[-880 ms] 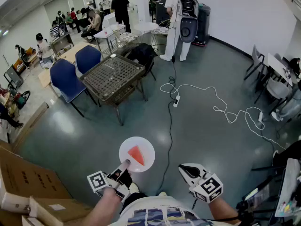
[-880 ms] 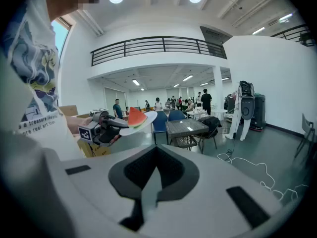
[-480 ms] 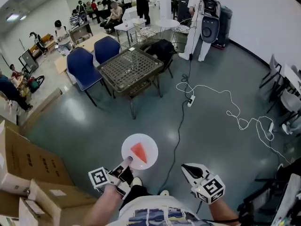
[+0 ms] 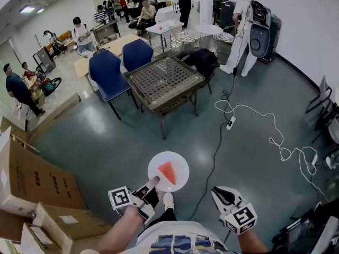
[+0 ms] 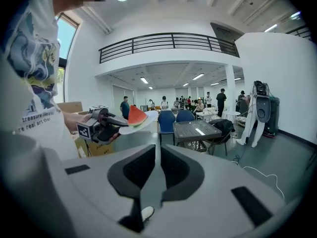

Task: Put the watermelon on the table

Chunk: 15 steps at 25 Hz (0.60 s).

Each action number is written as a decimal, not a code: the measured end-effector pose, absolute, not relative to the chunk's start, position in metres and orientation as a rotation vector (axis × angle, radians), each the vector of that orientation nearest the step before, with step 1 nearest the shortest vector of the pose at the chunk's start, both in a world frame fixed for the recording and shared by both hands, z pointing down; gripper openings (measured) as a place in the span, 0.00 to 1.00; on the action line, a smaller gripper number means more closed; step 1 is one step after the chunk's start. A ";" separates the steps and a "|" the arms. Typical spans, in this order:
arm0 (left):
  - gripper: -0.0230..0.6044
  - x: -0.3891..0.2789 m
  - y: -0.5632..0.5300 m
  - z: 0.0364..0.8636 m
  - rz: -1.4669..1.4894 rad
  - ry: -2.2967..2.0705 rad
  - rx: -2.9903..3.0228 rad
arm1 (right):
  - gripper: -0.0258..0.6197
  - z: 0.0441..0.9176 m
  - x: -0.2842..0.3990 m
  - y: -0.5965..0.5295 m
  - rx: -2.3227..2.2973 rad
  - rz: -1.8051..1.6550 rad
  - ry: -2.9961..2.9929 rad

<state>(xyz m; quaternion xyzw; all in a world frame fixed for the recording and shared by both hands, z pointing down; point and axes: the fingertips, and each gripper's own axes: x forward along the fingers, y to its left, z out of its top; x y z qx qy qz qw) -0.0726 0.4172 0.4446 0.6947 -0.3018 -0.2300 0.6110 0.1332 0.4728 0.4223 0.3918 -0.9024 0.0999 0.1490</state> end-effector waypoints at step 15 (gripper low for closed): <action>0.06 -0.160 0.180 0.454 -0.556 -0.709 1.628 | 0.10 0.404 0.029 0.257 1.115 0.219 -2.598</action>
